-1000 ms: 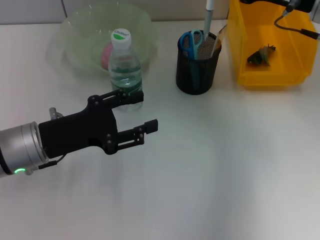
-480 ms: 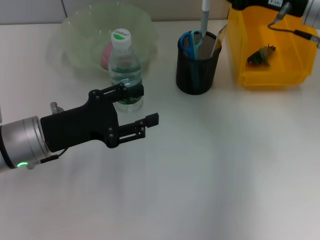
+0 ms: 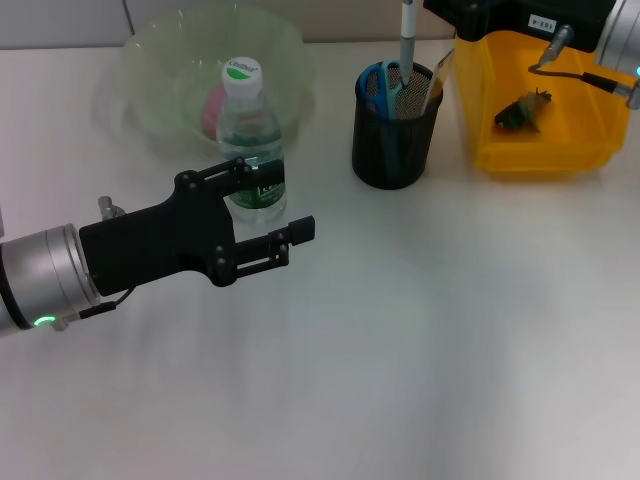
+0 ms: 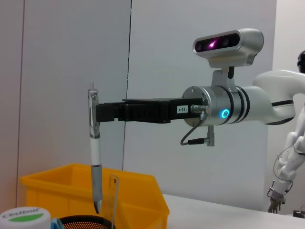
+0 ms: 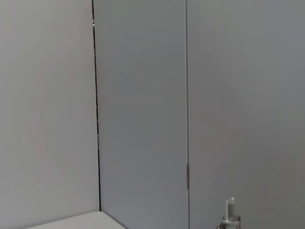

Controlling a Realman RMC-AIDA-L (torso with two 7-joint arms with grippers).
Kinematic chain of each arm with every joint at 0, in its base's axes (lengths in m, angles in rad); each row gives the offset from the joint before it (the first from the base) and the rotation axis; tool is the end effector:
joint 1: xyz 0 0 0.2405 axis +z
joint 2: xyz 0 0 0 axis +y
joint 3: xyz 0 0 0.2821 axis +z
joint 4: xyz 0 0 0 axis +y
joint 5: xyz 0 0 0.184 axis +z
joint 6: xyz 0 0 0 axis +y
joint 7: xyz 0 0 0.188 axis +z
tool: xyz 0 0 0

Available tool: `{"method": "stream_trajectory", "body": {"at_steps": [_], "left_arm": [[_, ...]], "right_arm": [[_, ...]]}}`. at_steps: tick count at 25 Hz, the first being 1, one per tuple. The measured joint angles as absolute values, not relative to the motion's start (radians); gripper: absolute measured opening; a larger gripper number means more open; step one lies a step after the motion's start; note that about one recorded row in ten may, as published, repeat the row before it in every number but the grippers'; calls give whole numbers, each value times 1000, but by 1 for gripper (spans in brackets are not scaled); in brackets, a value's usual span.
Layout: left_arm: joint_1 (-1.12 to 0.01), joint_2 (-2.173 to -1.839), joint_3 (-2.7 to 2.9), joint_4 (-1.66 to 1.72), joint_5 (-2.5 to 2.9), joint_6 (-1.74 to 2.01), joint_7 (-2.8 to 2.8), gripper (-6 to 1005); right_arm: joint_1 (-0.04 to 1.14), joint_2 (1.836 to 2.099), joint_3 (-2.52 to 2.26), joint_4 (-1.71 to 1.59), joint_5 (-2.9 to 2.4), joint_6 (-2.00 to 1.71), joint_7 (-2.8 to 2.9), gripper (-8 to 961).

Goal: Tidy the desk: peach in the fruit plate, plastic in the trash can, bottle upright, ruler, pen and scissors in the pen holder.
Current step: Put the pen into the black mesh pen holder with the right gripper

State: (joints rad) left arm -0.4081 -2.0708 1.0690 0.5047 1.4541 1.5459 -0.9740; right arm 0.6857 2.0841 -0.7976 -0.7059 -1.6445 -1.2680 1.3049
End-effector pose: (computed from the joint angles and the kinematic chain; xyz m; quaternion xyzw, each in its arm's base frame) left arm -0.2291 0.3023 -0.0659 -0.9164 -0.0996 -0.3534 0.1596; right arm 0.1640 0.4304 -0.0149 -0.8985 0.1177 0.3260 0.2695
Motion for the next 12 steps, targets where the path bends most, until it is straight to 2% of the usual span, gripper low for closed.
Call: {"method": "stream_trajectory", "body": {"at_steps": [12], "left_arm": [[-408,-2072,1069,505,1454,1546,-974,725]], "right_arm": [[693,2084,-798,-662,-1644,-1260,1269,177]]}}
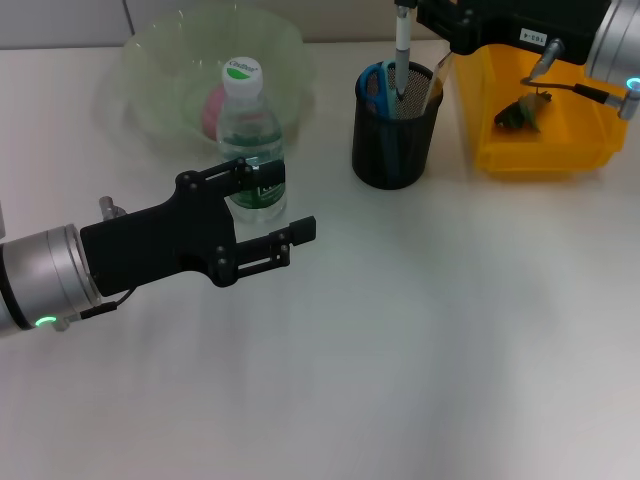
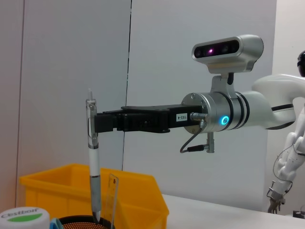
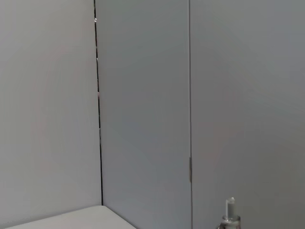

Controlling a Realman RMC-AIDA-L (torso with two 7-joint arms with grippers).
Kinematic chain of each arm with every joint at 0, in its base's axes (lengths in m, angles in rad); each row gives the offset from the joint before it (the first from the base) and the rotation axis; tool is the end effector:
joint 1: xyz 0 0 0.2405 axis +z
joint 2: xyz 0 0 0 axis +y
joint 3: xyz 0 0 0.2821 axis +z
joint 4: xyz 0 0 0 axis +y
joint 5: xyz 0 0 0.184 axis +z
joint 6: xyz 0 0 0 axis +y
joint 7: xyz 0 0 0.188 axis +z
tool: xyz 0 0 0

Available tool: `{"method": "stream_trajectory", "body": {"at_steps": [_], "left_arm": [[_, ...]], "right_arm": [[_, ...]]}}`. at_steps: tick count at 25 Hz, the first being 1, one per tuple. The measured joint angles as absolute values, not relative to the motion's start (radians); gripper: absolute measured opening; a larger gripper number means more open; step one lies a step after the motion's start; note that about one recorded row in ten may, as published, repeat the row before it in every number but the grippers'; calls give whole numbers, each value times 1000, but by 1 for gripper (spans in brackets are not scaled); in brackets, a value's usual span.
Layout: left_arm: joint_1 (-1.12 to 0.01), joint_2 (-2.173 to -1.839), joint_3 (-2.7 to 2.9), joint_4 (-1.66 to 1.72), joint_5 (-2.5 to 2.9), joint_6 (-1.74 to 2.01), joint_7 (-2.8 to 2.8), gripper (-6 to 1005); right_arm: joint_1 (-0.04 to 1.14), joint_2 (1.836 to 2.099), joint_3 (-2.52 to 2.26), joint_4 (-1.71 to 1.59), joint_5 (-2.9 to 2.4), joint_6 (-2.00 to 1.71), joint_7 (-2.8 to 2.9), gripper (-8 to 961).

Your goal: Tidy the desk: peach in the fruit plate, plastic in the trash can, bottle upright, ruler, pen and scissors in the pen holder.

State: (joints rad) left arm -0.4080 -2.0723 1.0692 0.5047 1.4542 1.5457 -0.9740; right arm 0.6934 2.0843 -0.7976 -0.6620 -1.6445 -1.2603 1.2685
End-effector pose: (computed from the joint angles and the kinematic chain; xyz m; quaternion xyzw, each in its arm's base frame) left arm -0.2287 0.3021 -0.0664 -0.9162 -0.0999 -0.3539 0.1592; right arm 0.1673 0.4296 -0.0229 -0.9008 0.1186 0.3215 0.2668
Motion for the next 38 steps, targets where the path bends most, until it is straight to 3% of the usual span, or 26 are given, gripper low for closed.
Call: {"method": "stream_trajectory", "body": {"at_steps": [19,38], "left_arm": [[-400,-2072,1069,505,1454,1556,-974,726],[-402,-2072,1069,505,1454,1555,-974,726]], "right_arm": [[704,2082,-874,-663,-1644,-1182,1275,180],[670,2081,-867,-687,-1606,-1214,1271,281]]}}
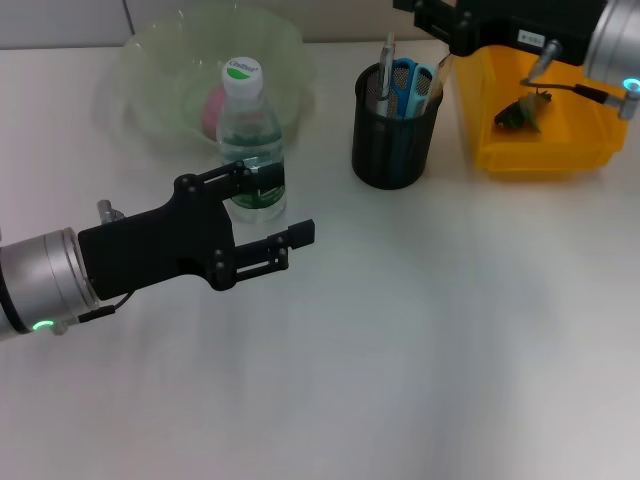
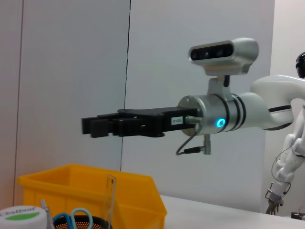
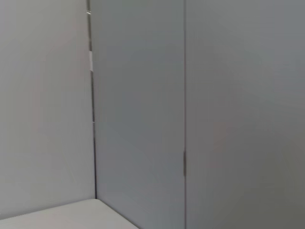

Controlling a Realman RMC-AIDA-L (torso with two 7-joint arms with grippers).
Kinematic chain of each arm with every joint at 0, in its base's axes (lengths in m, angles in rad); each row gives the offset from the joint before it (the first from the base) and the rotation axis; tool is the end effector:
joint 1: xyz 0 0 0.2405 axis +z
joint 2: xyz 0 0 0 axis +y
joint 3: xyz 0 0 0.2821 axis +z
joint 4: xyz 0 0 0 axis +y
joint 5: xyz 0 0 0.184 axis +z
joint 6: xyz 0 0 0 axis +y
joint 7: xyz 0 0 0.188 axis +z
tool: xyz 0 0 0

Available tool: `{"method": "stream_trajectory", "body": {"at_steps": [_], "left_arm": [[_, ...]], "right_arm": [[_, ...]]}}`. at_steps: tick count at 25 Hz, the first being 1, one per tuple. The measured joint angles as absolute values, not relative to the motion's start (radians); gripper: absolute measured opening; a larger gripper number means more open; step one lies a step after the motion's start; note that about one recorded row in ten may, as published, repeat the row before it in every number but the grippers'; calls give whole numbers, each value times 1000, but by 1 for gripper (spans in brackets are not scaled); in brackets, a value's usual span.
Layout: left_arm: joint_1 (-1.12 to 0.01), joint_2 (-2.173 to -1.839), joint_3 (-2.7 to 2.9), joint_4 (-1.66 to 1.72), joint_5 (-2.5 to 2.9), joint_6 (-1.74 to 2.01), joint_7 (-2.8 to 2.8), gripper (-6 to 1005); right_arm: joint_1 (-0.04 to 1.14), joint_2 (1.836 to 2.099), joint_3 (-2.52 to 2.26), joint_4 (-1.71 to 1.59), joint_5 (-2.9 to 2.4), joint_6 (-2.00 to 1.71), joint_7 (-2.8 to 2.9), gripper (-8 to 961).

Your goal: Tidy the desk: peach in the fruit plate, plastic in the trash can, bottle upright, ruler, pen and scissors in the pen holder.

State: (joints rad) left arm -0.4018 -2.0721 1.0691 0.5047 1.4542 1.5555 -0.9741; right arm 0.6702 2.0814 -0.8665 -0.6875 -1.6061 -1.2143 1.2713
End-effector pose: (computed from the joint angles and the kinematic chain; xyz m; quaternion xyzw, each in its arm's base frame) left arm -0.2294 0.2994 -0.0660 -0.9156 -0.1009 -0.3562 0.1569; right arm 0.1707 0.4301 -0.0239 -0.9019 0.1169 0.3105 0.2767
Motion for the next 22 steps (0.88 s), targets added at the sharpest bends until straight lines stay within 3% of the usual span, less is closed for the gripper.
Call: {"method": "stream_trajectory", "body": {"at_steps": [13,16,22], "left_arm": [[-399,-2071,1069,512,1427,1569,-978,726],[-399,-2070,1071,510,1427,1584,-982,726],[-396,-2068,1070,506,1426,1598,-985,726]], "right_arm": [[519,2082,-869,-814,-1599,-1403,1329,315],[477,2084,-871,-824,-1576,-1471,1322,534],[379,2083,-870,-802,-1554,-1716,1146,728]]}}
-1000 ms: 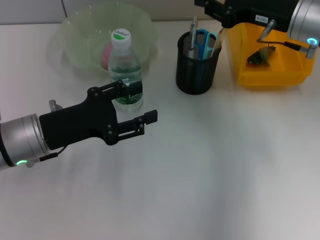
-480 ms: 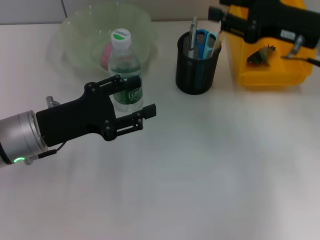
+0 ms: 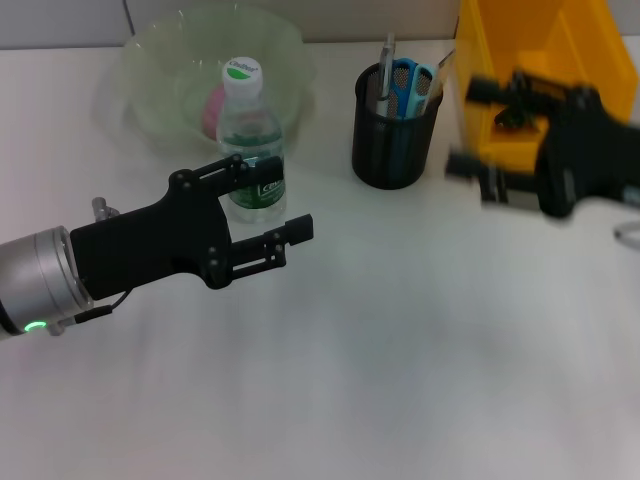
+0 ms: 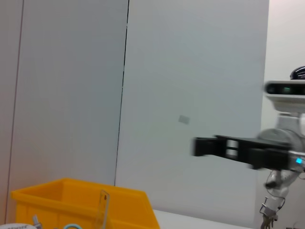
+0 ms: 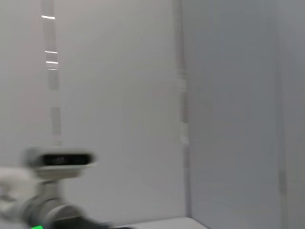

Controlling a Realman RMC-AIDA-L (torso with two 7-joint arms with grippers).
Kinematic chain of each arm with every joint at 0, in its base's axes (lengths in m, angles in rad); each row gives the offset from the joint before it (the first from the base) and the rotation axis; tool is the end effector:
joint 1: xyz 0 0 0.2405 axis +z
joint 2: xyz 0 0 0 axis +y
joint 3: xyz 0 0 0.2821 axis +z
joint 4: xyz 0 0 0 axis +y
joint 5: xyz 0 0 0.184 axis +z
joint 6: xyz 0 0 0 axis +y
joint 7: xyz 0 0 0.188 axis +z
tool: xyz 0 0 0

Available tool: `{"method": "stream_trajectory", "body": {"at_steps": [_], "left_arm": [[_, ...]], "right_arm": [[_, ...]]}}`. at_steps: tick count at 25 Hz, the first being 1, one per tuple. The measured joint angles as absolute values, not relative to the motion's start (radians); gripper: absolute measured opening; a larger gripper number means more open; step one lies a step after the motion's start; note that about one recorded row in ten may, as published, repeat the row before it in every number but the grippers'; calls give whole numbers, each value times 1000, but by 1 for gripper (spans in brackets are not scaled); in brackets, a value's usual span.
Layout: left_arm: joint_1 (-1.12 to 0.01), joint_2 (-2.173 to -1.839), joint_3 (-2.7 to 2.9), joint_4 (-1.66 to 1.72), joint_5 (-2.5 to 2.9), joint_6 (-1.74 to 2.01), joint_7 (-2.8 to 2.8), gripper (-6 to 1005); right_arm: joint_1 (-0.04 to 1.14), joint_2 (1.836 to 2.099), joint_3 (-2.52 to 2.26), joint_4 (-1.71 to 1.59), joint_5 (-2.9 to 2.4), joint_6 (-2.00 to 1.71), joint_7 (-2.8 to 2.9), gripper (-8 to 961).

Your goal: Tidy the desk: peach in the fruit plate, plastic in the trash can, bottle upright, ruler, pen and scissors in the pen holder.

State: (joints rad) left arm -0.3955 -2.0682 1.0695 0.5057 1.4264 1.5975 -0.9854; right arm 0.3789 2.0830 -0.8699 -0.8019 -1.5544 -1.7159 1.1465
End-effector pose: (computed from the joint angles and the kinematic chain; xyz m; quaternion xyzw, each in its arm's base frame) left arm -0.2250 0.2956 -0.0593 -0.9083 -0.1006 -0.3771 0.1504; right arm 0.2071 0.3060 -0.0095 -0.9091 0.0409 0.3774 0.1716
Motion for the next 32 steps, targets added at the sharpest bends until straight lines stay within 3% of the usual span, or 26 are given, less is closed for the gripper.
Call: {"method": "stream_trajectory", "body": {"at_steps": [11,32], "left_arm": [[-362,-2065,1083,508,1443,1675,-997,731],[-331,-2062,1095,560,1652,1686,-1051,725]], "right_arm": [[277,2082,-888,-672,-1661,-1838,993,752],[346,2081,-937,-630,-1767,-1786,1020,753]]}}
